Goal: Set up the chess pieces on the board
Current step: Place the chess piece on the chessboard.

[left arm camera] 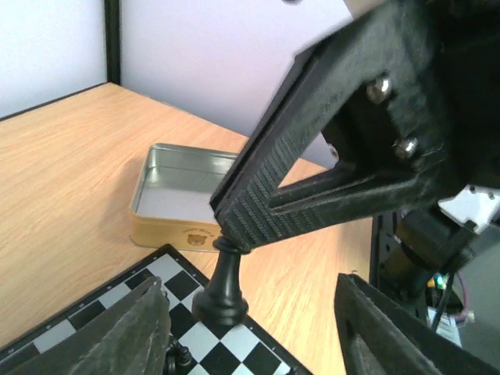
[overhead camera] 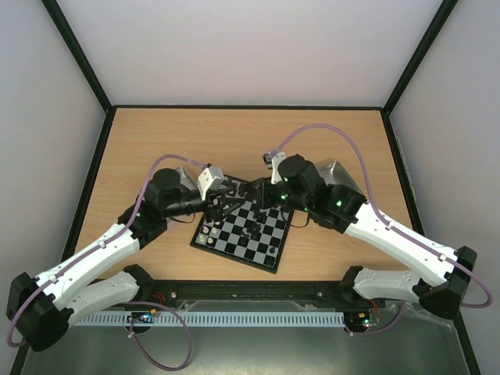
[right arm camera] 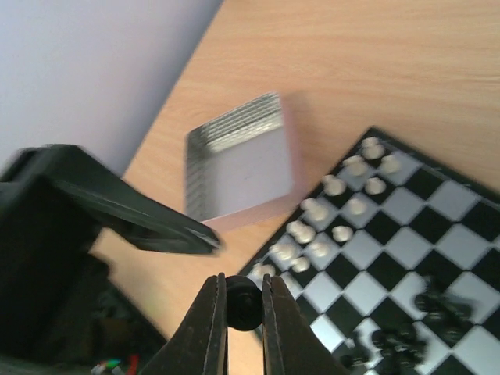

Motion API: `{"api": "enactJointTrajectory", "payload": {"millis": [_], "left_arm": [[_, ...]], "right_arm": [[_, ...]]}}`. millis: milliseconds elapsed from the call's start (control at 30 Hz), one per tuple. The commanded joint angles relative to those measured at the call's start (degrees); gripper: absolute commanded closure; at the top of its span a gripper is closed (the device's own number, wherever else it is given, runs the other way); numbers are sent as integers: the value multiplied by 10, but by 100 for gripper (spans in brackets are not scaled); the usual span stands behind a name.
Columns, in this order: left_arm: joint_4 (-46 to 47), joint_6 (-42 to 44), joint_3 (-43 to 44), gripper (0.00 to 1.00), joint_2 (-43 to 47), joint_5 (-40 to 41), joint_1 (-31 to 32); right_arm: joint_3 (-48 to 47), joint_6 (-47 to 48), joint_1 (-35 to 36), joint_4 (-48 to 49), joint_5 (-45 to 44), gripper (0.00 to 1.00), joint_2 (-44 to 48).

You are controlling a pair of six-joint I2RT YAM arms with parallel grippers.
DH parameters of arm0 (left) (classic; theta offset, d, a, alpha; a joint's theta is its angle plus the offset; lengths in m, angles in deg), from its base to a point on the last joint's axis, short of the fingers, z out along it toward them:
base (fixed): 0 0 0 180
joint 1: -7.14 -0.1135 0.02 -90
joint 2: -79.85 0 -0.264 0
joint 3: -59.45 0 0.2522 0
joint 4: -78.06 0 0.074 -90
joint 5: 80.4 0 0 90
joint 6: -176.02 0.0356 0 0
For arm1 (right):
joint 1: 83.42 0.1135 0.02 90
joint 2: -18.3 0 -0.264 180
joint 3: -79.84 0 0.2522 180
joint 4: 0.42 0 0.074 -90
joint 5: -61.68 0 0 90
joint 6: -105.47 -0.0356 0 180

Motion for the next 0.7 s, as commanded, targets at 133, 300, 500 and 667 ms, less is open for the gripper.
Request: {"api": "enactJointTrajectory", "payload": {"millis": [133, 300, 500, 667], "left_arm": [[-10, -121, -19, 20, 50, 219, -1], [-71, -155, -13, 1, 123, 337, -2], [-125, -169, -17, 0, 176, 410, -5], [-129, -167, 7, 0, 148, 466, -17]], "right_arm": [[84, 6, -2, 68, -250, 97, 57], [133, -5, -1, 43, -325, 98, 50], [219, -62, 0, 57, -345, 98, 65], [263, -69, -1, 80, -328, 98, 47]]}}
